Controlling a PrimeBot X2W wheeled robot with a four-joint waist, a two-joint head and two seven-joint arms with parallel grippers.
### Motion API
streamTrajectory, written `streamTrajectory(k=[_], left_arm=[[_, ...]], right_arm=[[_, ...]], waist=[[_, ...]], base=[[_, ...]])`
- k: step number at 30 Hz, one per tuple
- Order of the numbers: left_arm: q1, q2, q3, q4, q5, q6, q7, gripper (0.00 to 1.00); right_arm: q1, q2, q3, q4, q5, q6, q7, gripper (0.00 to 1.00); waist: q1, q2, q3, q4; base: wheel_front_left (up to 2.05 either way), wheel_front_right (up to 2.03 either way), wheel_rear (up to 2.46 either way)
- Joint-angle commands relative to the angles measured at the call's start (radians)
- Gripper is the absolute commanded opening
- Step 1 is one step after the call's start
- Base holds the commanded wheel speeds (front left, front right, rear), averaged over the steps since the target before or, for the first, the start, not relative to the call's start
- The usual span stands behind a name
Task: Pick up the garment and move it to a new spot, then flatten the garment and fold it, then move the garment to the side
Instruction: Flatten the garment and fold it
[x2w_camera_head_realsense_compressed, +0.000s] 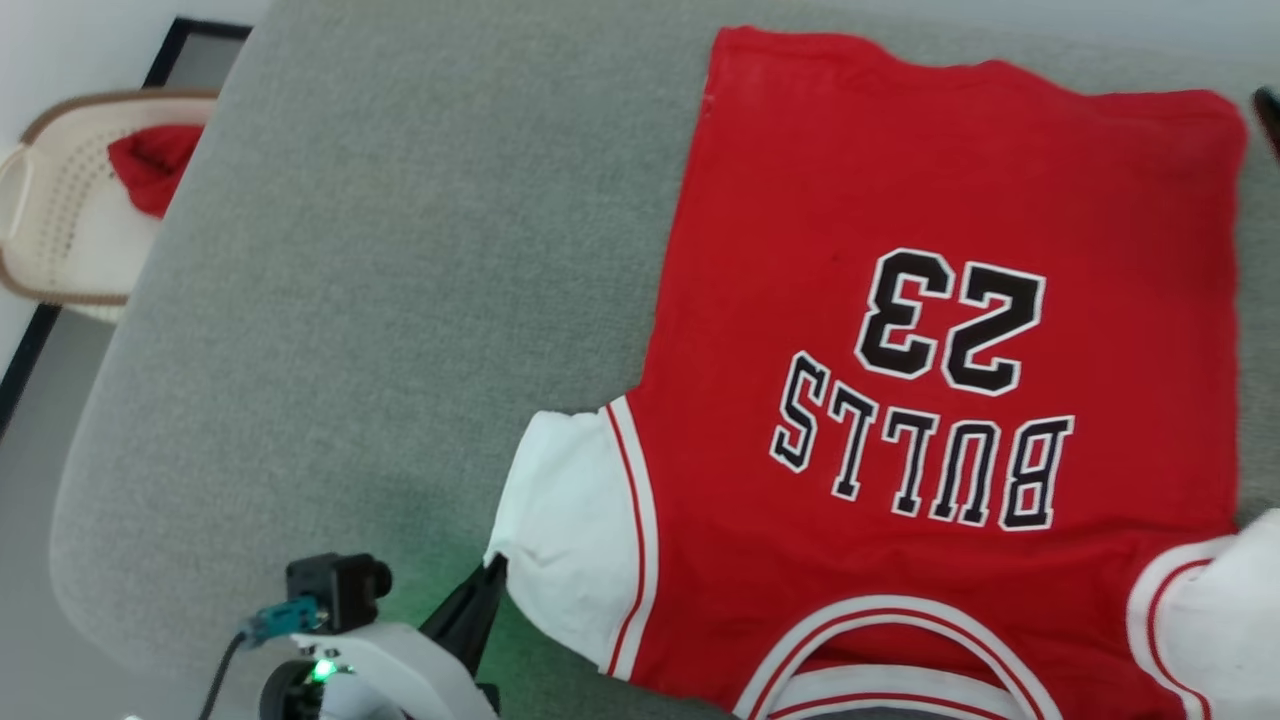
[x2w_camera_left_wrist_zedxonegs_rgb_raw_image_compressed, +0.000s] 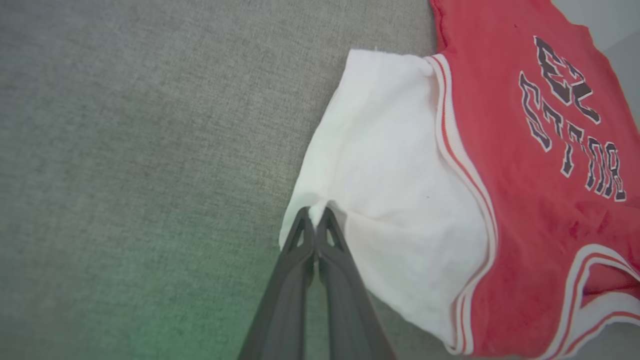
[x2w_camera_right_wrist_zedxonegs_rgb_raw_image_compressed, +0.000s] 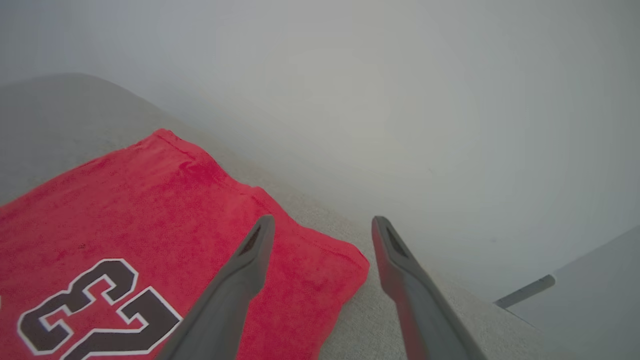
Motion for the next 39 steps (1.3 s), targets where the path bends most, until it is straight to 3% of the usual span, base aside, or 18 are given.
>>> streamTrajectory(k=[1,7,13,21,27,28,29,30,39], left_arm=[[-0.019,-0.013,-0.004,0.01,0.007,-0.01,0.003,0.0],[-0.062,-0.062,-0.024,0.056,0.018,-0.052,0.009,0.0],[-0.099,-0.101,-0.036,0.094,0.028,-0.083,0.008,0.0],[-0.14,-0.149,-0.042,0.158,0.04,-0.115,0.003,0.0],[-0.153,-0.165,-0.041,0.188,0.043,-0.133,-0.004,0.0],[-0.154,-0.168,-0.041,0.193,0.043,-0.137,-0.005,0.0],[-0.154,-0.171,-0.04,0.196,0.043,-0.139,-0.007,0.0],[-0.154,-0.175,-0.04,0.2,0.043,-0.14,-0.008,0.0],[-0.153,-0.175,-0.025,0.214,0.04,-0.149,-0.019,0.0]], right_arm=[[-0.037,-0.017,0.028,0.026,0.011,-0.001,0.035,1.0],[-0.187,-0.036,0.088,0.186,0.077,-0.001,0.225,1.0],[-0.269,-0.021,0.077,0.304,0.091,-0.001,0.311,1.0],[-0.329,0.048,0.03,0.494,0.076,-0.001,0.421,1.0],[-0.336,0.101,-0.02,0.652,-0.01,-0.001,0.523,1.0],[-0.337,0.11,-0.027,0.669,-0.027,-0.001,0.532,0.93],[-0.342,0.118,-0.036,0.677,-0.034,-0.001,0.534,0.31],[-0.344,0.125,-0.048,0.687,-0.046,-0.001,0.535,0.0],[-0.369,0.152,-0.123,0.69,-0.109,-0.001,0.53,0.0]], waist=[[0.0,0.0,0.034,0.034],[0.0,0.0,0.087,0.079],[0.0,0.0,0.129,0.112],[0.0,0.0,0.162,0.142],[0.0,0.0,0.171,0.151],[0.0,0.0,0.172,0.152],[0.0,0.0,0.173,0.152],[0.0,0.0,0.174,0.153],[0.0,0.0,0.16,0.133]], base=[[0.0,0.0,0.0],[0.0,0.0,0.0],[0.0,0.0,0.0],[0.0,0.0,0.0],[0.0,0.0,0.0],[0.0,0.0,0.0],[0.0,0.0,0.0],[0.0,0.0,0.0],[0.0,0.0,0.0]])
